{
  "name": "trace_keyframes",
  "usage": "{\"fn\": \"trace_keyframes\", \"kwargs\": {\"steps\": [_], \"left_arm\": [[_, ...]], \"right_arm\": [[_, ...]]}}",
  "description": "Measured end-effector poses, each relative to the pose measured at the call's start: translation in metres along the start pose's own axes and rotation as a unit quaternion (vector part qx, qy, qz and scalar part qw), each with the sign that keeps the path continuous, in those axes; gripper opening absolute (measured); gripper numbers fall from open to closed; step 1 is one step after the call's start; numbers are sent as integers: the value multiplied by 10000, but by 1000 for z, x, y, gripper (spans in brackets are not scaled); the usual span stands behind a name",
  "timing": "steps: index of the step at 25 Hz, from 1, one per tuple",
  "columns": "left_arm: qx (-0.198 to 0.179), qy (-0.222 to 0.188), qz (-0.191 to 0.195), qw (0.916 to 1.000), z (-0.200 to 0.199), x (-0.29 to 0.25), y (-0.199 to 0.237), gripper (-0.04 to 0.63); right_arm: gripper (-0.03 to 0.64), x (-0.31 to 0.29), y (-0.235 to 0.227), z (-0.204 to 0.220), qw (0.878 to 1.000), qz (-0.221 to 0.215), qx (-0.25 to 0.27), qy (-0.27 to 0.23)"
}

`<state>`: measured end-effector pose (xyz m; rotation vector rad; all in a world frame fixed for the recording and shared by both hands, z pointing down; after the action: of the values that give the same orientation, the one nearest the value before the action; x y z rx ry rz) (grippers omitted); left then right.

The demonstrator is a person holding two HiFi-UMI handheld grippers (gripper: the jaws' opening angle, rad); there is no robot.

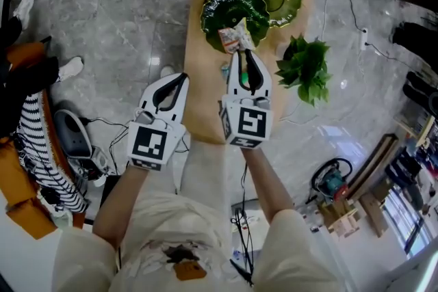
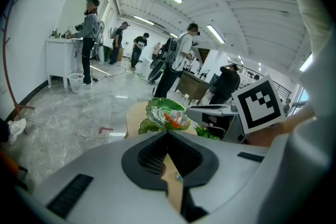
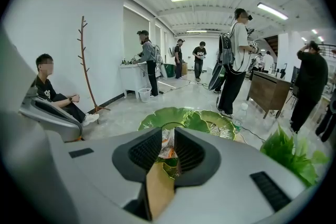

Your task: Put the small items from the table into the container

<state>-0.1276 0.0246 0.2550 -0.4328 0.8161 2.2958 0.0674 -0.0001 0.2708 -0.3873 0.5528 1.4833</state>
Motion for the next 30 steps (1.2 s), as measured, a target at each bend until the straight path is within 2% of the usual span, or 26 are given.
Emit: {"fn": "trace_keyframes", "kwargs": {"steps": [17,22,26,30], "left_arm": [[-62,-38,-59,10000,4,-2,-22,9],[-253,49,-120,9996,10,-3,-35,9],[-85,-63,10,9999,15,-6,-45,9],[-119,-12,15,9999,19,-11,-56,9]], "right_arm": [[54,30,-5,11,9998,-179,-76,-97],[54,40,-10,19,9998,-163,-83,-70],[54,49,-17,26,9998,-170,-91,-63],[54,58,-26,37,9998,-138,-157,-33]]}}
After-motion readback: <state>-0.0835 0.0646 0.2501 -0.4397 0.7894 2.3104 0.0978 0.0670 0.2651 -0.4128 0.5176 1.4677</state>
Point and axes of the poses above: the fingertips, and each gripper's own axes: x backward along the fingers, y to its left, z out of its underside, the point moved 10 cm from there along x, backward along the fingers, and after that the axes turned 9 degrees about z, right-handed, at the moved point
